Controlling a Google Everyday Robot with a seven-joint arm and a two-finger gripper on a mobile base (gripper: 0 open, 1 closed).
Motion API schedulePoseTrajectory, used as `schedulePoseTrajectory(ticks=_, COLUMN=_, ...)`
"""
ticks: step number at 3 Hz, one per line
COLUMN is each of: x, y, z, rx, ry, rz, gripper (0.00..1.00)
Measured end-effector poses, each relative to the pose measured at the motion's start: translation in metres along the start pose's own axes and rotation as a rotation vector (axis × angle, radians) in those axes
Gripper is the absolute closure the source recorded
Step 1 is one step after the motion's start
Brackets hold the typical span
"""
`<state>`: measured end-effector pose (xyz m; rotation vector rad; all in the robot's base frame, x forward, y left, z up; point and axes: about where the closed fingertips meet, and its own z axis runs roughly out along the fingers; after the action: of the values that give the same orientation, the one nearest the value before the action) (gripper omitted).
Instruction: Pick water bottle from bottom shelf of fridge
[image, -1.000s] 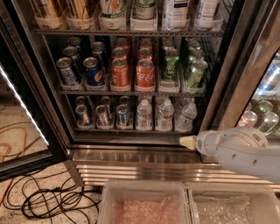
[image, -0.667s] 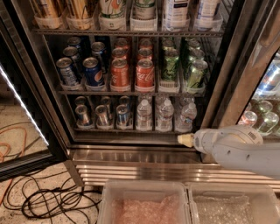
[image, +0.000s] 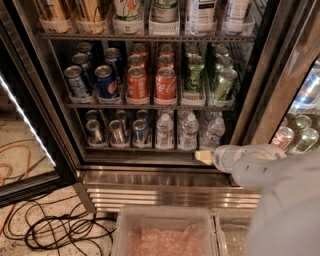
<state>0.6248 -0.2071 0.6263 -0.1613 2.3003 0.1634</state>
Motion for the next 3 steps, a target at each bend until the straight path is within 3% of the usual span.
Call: schedulePoseTrajectory(ticks=3, x=0.007, y=0.025, z=0.028, rx=0.032, ry=-0.050, rz=0.035, gripper=0.29)
